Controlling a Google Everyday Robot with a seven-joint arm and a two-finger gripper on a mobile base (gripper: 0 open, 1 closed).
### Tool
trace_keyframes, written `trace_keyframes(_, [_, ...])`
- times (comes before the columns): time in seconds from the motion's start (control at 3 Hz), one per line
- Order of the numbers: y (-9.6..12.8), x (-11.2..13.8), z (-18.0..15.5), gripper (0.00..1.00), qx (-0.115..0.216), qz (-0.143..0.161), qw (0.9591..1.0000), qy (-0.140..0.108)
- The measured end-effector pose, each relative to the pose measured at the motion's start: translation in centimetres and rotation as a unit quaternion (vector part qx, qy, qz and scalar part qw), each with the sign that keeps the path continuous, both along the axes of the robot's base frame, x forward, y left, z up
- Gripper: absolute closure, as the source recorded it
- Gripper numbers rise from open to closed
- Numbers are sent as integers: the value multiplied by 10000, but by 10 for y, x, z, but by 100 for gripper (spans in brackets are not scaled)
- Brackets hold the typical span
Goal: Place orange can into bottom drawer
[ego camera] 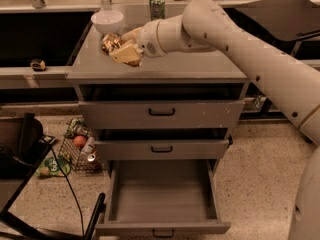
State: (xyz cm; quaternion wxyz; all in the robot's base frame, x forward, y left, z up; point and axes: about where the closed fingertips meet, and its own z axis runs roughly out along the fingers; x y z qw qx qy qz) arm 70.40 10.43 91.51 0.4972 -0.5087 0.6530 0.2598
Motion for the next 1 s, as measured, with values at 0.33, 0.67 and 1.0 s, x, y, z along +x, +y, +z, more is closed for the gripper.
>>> trace_keyframes(0.33, [0,-37,5,100,-143,60,9998,155])
trace_keyframes(0.67, [-5,-81,0,100,-201,-33,9991,359])
trace_keyframes(1.0, [-16,-116,-21,100,-47,-307,9980,549])
